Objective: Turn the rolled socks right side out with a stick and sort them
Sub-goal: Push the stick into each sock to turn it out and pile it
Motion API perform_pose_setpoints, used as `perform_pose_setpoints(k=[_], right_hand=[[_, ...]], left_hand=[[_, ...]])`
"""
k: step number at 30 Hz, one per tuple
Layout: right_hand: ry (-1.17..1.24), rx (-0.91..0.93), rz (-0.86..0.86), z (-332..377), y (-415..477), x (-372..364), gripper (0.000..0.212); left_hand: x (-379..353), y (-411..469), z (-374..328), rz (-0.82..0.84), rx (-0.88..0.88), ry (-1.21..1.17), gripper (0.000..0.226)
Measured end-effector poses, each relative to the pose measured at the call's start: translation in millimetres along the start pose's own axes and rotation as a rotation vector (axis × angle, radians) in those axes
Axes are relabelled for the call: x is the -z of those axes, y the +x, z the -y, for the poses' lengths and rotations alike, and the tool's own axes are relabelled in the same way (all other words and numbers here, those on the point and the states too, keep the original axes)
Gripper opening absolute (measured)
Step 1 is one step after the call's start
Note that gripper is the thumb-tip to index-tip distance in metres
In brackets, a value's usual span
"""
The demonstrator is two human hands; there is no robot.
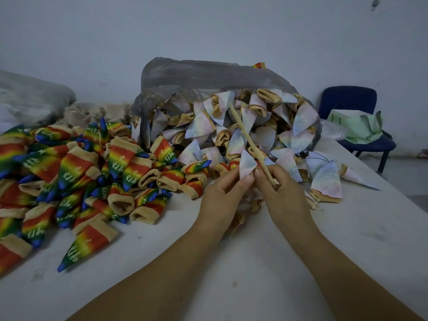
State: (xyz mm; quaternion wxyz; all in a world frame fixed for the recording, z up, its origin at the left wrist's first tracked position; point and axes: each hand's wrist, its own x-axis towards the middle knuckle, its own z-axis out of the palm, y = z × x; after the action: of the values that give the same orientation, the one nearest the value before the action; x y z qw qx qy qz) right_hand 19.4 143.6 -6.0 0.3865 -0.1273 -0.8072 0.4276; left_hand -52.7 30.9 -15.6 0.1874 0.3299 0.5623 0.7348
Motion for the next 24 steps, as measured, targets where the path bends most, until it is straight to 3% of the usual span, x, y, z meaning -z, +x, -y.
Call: perform_pose_setpoints(k=[6, 13, 16, 19, 24], right_hand=[[-0.095, -0.015, 0.122, -1.8, -2.0, -6.4, 0.014], [-0.278, 0.054, -0.007, 0.1, -0.1, -11.3, 0.032], [-0.21, 0.071, -0.004, 3.3, -0.1, -12.9, 0.03], [-0.129, 0.055, 0.014, 8.3, -1.9, -16.8, 0.03], [0.202, -0.198, 0.079, 7.2, 0.0, -14.7, 0.023]], left_hand=[[3.3, 3.6, 2.9, -0.142, 0.019, 0.027, 0.021], [-0.3, 5.7, -3.1, -0.228, 0.129, -0.027, 0.015], [1.9, 6.2, -6.5, -0.166, 0.21, -0.255, 0.026], [2.8, 8.6, -11.1, -0.042, 0.322, -0.52, 0.024], [0.6, 9.7, -9.7, 0.041, 0.292, -0.562, 0.032]])
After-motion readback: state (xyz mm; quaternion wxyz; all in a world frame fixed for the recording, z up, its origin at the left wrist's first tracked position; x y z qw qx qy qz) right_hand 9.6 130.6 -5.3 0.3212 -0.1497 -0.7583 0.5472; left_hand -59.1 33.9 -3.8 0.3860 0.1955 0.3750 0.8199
